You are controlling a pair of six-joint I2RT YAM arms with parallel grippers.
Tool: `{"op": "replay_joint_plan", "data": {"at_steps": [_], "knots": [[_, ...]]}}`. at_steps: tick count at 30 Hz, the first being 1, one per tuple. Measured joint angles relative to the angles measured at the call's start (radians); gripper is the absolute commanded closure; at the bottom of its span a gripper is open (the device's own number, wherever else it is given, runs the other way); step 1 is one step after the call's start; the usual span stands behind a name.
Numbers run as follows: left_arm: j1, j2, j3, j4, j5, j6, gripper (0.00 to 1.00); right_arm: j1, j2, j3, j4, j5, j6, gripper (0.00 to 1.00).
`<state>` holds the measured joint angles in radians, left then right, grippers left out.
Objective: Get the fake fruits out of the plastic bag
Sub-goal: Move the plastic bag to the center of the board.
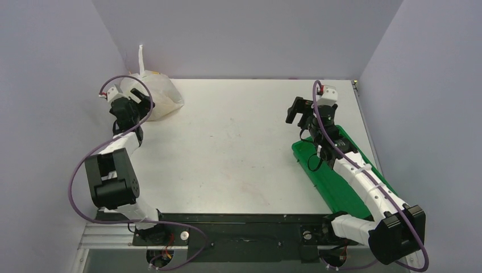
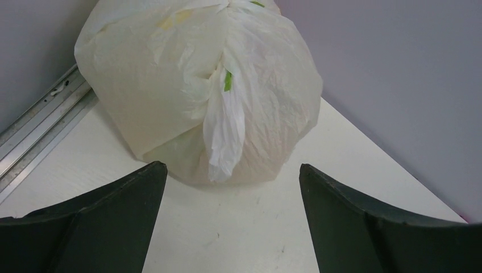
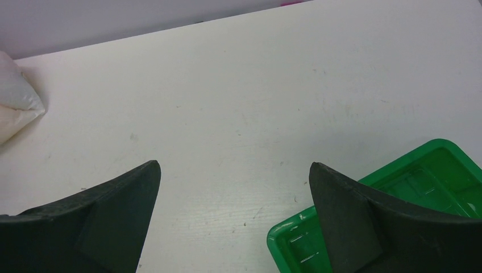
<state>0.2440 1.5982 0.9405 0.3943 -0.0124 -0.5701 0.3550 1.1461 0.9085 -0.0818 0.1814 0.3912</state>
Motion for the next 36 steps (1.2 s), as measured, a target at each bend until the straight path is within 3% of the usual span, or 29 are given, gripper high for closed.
{"op": "replay_joint_plan", "data": {"at_steps": [5, 10, 14, 16, 17, 18, 28, 36], "knots": [[0.013, 0.138, 0.062, 0.046, 0.029, 0.034, 0.26, 0.007, 0.014, 0.032, -0.028, -0.033, -0.002, 0.0], [0.012, 0.219, 0.107, 0.05, 0.058, 0.061, 0.46, 0.007, 0.026, 0.039, -0.055, -0.053, -0.005, 0.0], [0.012, 0.241, 0.14, 0.036, 0.051, 0.079, 0.67, 0.014, 0.03, 0.048, -0.077, -0.056, -0.015, 0.0], [0.012, 0.247, 0.164, 0.014, 0.043, 0.094, 0.81, 0.021, 0.033, 0.058, -0.089, -0.056, -0.021, 0.0], [0.012, 0.25, 0.183, -0.004, 0.041, 0.104, 0.94, 0.024, 0.034, 0.063, -0.095, -0.055, -0.024, 0.0], [0.012, 0.252, 0.2, -0.021, 0.039, 0.113, 0.98, 0.027, 0.038, 0.07, -0.101, -0.055, -0.029, 0.0], [-0.008, 0.196, 0.225, -0.201, 0.037, 0.172, 1.0, 0.048, 0.059, 0.083, -0.105, -0.08, -0.051, 0.0], [-0.105, -0.109, 0.027, -0.381, 0.039, 0.156, 1.0, 0.052, 0.075, 0.084, -0.11, -0.093, -0.062, 0.0]]}}
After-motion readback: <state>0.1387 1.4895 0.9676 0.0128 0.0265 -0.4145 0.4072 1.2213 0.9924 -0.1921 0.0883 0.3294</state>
